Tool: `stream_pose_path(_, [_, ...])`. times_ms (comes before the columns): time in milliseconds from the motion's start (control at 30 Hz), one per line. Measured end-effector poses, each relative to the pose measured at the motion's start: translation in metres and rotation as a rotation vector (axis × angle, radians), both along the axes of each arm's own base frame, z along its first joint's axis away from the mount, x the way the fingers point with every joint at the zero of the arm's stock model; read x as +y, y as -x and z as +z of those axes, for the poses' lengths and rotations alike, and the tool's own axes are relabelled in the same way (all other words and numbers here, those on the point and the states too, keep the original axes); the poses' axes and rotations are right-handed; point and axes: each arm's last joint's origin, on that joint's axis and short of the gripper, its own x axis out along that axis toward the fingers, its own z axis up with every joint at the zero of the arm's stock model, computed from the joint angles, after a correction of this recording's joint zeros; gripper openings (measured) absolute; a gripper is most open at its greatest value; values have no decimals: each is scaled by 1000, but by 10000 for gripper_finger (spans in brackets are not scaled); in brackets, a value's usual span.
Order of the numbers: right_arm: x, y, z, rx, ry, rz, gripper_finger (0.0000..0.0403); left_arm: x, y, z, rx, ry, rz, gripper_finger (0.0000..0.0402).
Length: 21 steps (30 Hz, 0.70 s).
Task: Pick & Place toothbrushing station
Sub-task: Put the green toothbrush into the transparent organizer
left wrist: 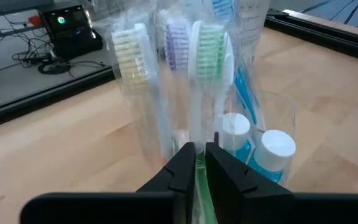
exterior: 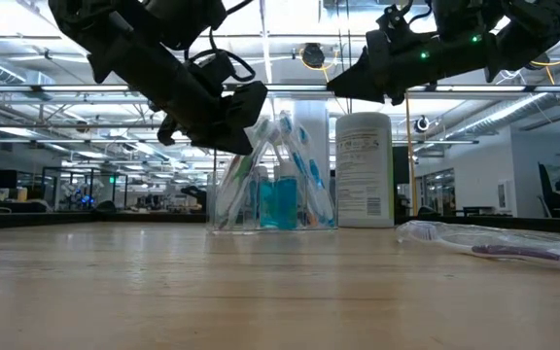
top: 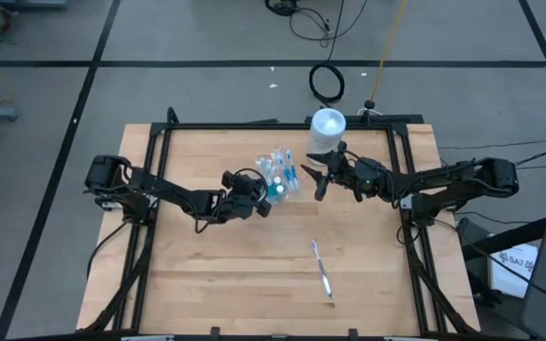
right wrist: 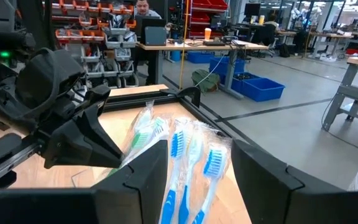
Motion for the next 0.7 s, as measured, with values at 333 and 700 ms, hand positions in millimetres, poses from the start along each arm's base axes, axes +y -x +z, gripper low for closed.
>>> stream_pose_path(333, [0, 0, -1, 5, -1, 0, 169, 0, 0, 0, -2, 5, -1, 93])
stream_pose_path(700, [0, 0, -5, 32, -42, -3, 169, -9, 2, 8, -8, 35, -91, 169])
